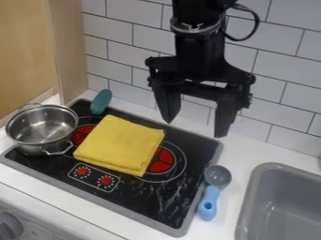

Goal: Move the yellow cloth to the bottom right side of the stove

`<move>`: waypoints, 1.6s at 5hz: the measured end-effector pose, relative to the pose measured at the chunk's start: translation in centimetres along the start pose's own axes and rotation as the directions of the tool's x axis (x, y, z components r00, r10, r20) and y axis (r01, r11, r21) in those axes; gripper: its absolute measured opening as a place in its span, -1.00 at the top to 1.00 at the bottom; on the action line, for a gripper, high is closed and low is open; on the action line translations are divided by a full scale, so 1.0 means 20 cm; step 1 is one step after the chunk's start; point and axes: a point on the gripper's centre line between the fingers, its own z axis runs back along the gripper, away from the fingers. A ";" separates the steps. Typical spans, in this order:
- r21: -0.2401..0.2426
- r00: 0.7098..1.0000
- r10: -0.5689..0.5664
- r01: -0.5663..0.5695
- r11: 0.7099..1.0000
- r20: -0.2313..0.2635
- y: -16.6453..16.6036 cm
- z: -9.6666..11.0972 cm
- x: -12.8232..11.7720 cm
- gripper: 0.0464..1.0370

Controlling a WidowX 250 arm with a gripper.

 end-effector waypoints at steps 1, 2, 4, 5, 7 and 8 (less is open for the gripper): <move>0.015 0.998 0.004 -0.003 1.000 -0.056 0.03 -0.06 -0.06 -0.93; 0.048 0.993 0.046 -0.041 0.998 -0.111 0.16 -0.13 -0.05 -0.93; 0.118 0.977 0.170 -0.155 0.981 -0.131 0.47 -0.24 0.06 -0.93; 0.163 0.972 0.190 -0.167 0.972 -0.139 0.56 -0.31 0.12 -0.93; 0.122 0.963 0.214 -0.195 0.973 -0.163 0.66 -0.48 0.19 -0.93; 0.111 0.962 0.221 -0.205 0.972 -0.158 0.68 -0.52 0.19 -0.93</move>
